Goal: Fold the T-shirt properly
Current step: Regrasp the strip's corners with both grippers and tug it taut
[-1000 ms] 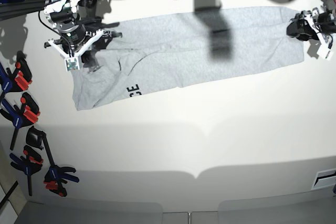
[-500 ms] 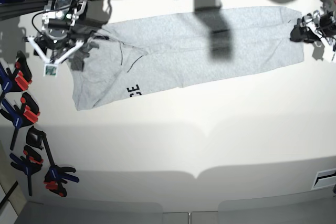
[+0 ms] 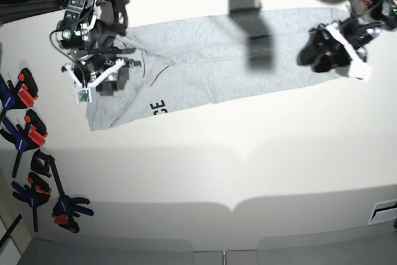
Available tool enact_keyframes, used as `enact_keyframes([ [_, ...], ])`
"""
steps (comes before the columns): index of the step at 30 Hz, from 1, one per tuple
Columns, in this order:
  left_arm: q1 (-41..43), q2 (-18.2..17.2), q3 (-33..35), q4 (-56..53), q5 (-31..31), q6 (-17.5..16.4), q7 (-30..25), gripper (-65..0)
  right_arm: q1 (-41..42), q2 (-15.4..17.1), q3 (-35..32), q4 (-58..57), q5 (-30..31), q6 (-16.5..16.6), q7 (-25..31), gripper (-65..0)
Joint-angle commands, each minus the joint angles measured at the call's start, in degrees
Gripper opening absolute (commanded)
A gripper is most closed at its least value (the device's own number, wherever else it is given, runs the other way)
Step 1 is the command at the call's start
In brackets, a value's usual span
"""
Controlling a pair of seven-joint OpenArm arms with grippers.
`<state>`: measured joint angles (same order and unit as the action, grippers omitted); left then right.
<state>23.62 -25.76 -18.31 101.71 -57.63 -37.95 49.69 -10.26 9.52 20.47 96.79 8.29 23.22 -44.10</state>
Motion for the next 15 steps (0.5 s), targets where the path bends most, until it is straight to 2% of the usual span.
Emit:
enact_keyframes([
  [1,-0.11,-0.76,1.44,0.24,0.70,-0.46,-1.01,-32.9,0.92,0.50,0.15,-0.24,0.66,0.31,1.07,-40.0],
  [5,-0.11,-0.76,7.39,-2.27,10.14,-0.44,-1.97,-32.9,0.74,0.50,0.48,-3.72,-3.50,-0.09,0.22,-40.0],
  [9,-0.11,-0.96,8.15,-4.81,19.39,-0.33,-3.08,-32.9,0.70,0.48,1.79,-4.59,-3.82,-0.17,-0.17,-40.0],
  [11,-0.11,-1.49,8.13,-5.07,23.63,1.22,-3.13,-32.9,0.76,0.52,3.08,-4.59,-3.80,-1.03,-0.42,-40.0],
  [15,-0.13,-4.20,8.13,-5.07,26.40,4.66,-5.33,-32.9,0.74,0.66,6.93,-4.57,-3.82,-1.79,-0.50,-40.0],
])
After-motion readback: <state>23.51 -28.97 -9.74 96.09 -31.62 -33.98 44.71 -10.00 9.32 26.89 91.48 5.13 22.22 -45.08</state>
